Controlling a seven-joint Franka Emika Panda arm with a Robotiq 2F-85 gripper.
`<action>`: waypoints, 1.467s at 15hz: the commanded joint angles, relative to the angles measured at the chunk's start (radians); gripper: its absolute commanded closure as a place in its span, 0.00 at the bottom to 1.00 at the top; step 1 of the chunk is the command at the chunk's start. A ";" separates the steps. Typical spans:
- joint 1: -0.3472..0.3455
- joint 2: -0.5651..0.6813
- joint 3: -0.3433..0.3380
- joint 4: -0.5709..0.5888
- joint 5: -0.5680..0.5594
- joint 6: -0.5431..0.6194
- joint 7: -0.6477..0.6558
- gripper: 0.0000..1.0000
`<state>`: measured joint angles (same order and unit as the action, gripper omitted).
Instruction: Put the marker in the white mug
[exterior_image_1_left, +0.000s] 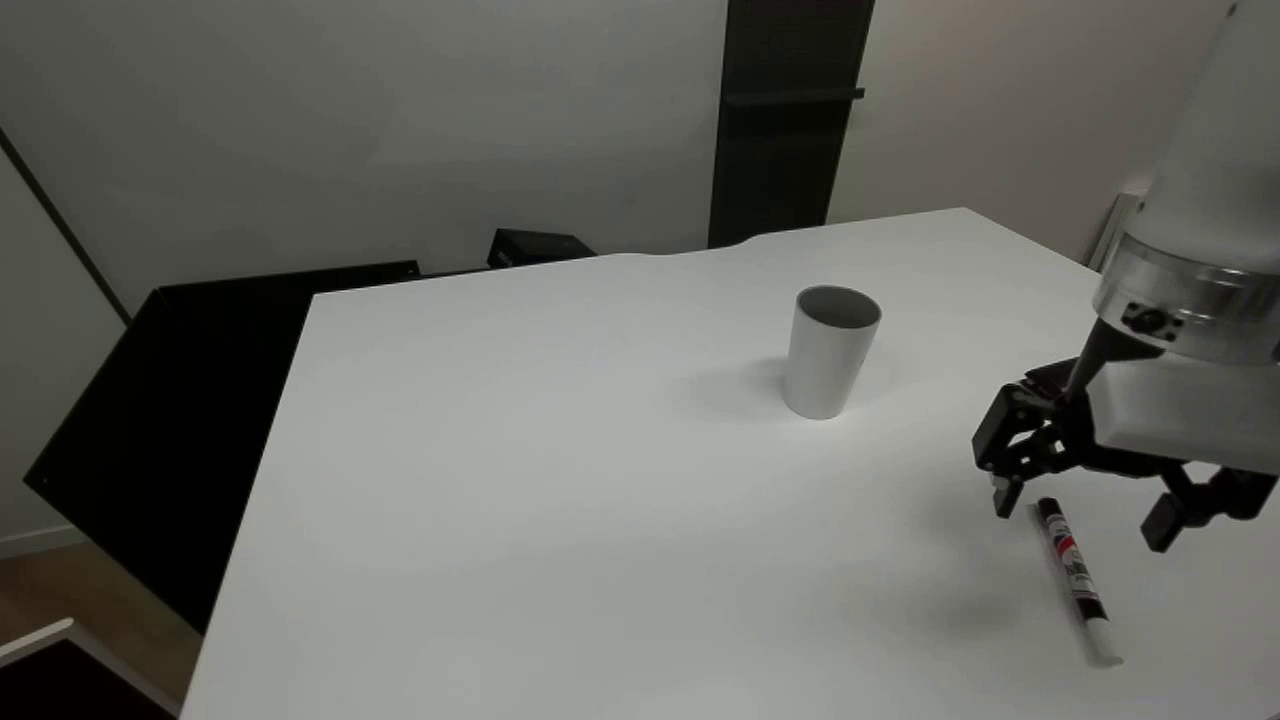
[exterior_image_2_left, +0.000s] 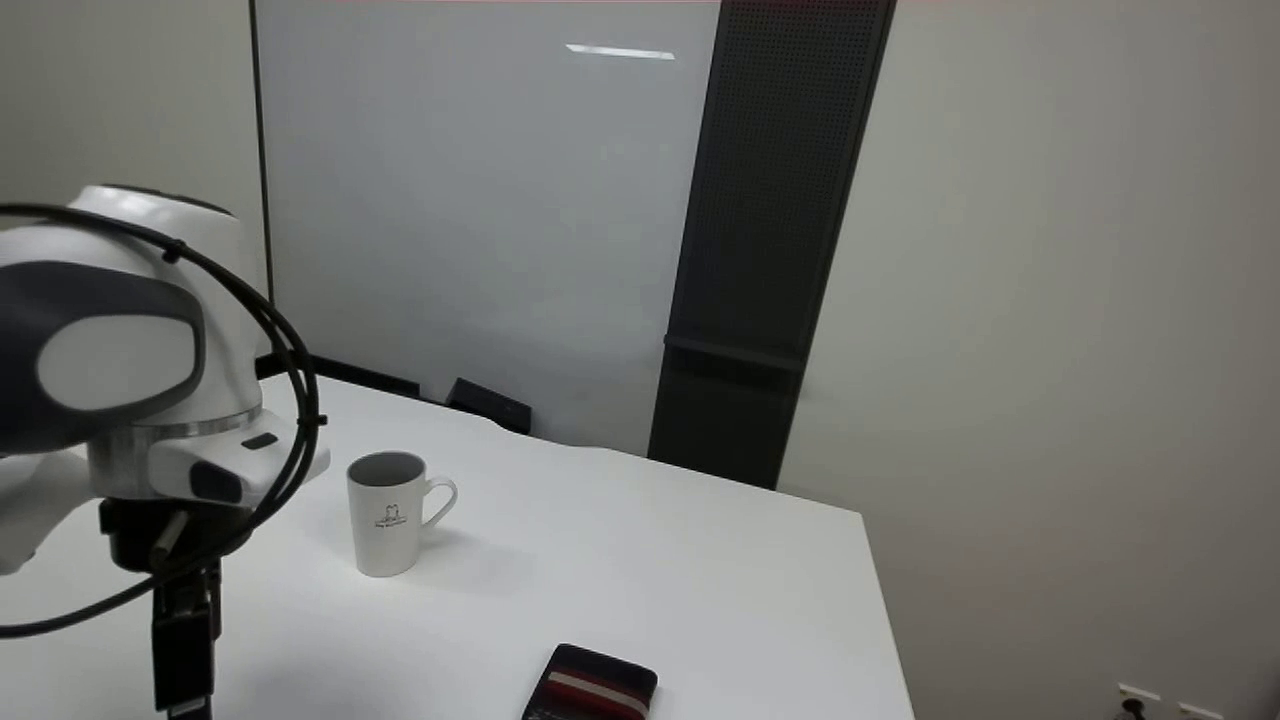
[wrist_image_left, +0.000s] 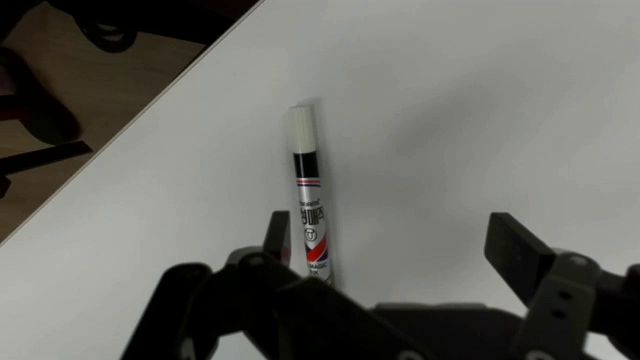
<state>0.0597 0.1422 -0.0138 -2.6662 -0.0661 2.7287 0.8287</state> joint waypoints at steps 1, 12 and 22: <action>0.042 0.027 -0.061 -0.020 -0.096 0.028 0.131 0.00; 0.092 0.173 -0.112 -0.053 -0.073 0.232 0.072 0.00; 0.105 0.263 -0.082 -0.062 0.176 0.362 -0.134 0.27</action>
<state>0.1570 0.3872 -0.1021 -2.7215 0.0488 3.0497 0.7390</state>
